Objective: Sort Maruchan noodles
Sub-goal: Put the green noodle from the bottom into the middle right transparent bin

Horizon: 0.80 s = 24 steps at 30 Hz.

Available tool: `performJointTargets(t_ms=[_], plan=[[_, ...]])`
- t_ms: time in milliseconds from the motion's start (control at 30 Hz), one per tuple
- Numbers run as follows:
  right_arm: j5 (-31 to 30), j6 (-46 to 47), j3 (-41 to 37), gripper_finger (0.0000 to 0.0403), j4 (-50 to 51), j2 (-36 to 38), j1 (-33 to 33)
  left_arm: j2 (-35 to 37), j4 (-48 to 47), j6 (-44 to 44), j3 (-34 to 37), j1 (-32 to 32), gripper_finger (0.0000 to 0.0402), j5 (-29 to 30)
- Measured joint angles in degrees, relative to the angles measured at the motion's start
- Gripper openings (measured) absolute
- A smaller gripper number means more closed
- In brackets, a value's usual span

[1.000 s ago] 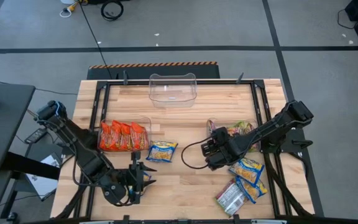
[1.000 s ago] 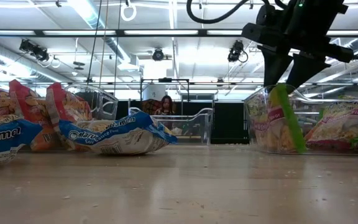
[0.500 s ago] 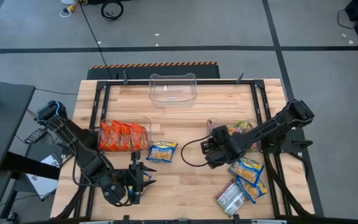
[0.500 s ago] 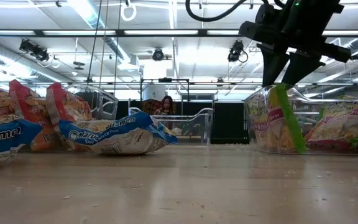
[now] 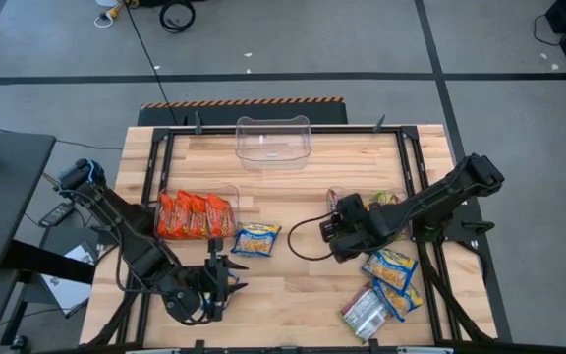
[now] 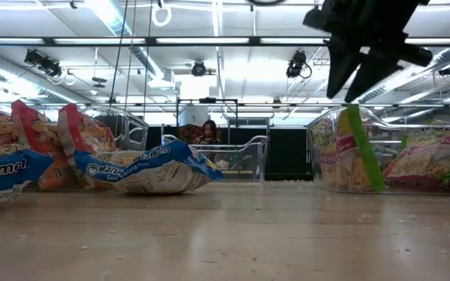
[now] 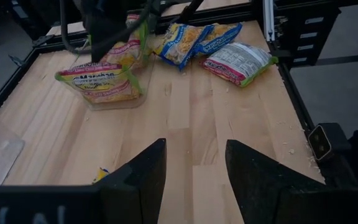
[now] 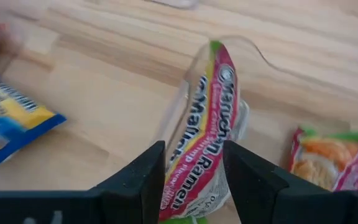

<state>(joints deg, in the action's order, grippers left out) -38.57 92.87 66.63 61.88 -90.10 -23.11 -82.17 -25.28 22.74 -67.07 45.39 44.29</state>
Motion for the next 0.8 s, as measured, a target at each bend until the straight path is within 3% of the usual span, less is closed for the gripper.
performJointTargets(t_ms=[167, 300, 400, 533, 667, 800], plan=[[0.46, -14.29, 2.80, 0.0166, -5.07, 1.26, -3.18, 0.00, 0.02, -0.23, 0.00, -0.02, 0.0169, -0.61], [6.41, -25.46, 8.55, 0.0163, -11.48, -2.66, -7.71, 0.01, 0.12, -1.36, 0.00, -0.29, 0.0169, -1.09], [13.05, -30.58, 15.50, 0.0162, -10.03, -7.82, -11.16, 0.07, 0.29, -1.55, 0.00, -0.92, 0.0169, -1.11], [24.04, -31.61, 24.19, 0.0162, -4.84, -15.51, -15.25, 0.09, 1.24, -1.53, 0.00, -1.94, 0.0169, -2.51], [33.34, -28.34, 26.93, 0.0161, -1.51, -21.93, -19.28, 0.09, 1.42, -1.36, 0.00, -2.47, 0.0169, -4.39], [35.63, -23.11, 26.93, 0.0161, -1.43, -27.84, -21.82, 0.09, 1.44, -1.31, 0.00, -2.47, 0.0169, -4.52]])
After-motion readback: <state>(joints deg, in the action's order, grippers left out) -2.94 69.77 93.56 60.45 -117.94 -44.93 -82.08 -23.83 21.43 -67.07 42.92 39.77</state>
